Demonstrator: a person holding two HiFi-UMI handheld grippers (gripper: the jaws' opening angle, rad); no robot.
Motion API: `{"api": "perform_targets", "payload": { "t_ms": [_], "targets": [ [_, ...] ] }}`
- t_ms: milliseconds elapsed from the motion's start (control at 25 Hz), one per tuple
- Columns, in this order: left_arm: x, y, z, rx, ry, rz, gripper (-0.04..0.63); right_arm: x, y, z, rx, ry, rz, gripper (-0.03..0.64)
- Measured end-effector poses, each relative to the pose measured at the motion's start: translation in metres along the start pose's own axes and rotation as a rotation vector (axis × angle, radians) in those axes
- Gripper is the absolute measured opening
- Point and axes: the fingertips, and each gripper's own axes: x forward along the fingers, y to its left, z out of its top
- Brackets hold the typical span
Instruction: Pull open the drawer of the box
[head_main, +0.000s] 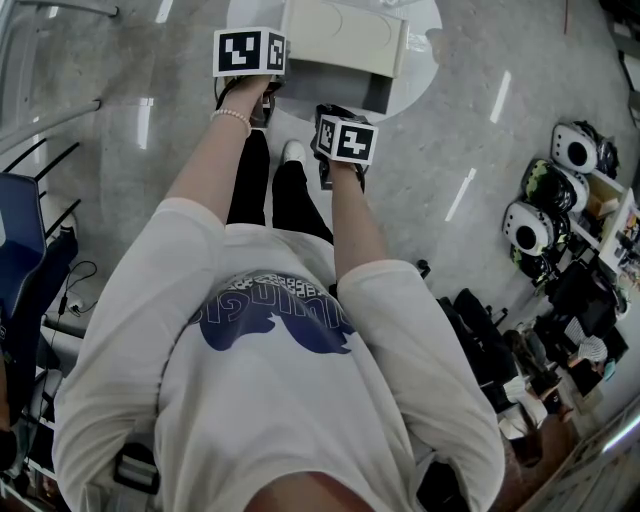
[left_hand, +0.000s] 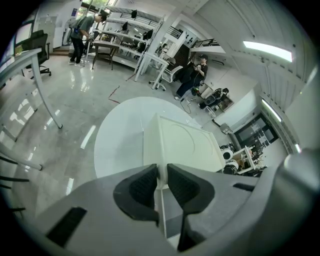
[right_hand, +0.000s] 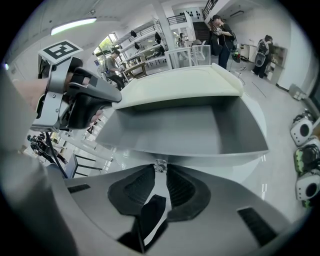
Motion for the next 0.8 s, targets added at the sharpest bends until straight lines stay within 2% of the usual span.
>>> {"api": "perform_targets", "payload": {
  "t_ms": [520,800],
  "targets": [
    [-0.003,-0.001,-0.002,-0.005,-0.004,0.006,0.071,-0.008,0.008,-0.036,0.002,0.042,0.022,0.067],
    [-0.004,0.0,0.001,-0.004,-0.008,0.013,0.071,-0.009,0.01,-0.036,-0.003,0.031,0.035,0.067]
  ]
}}
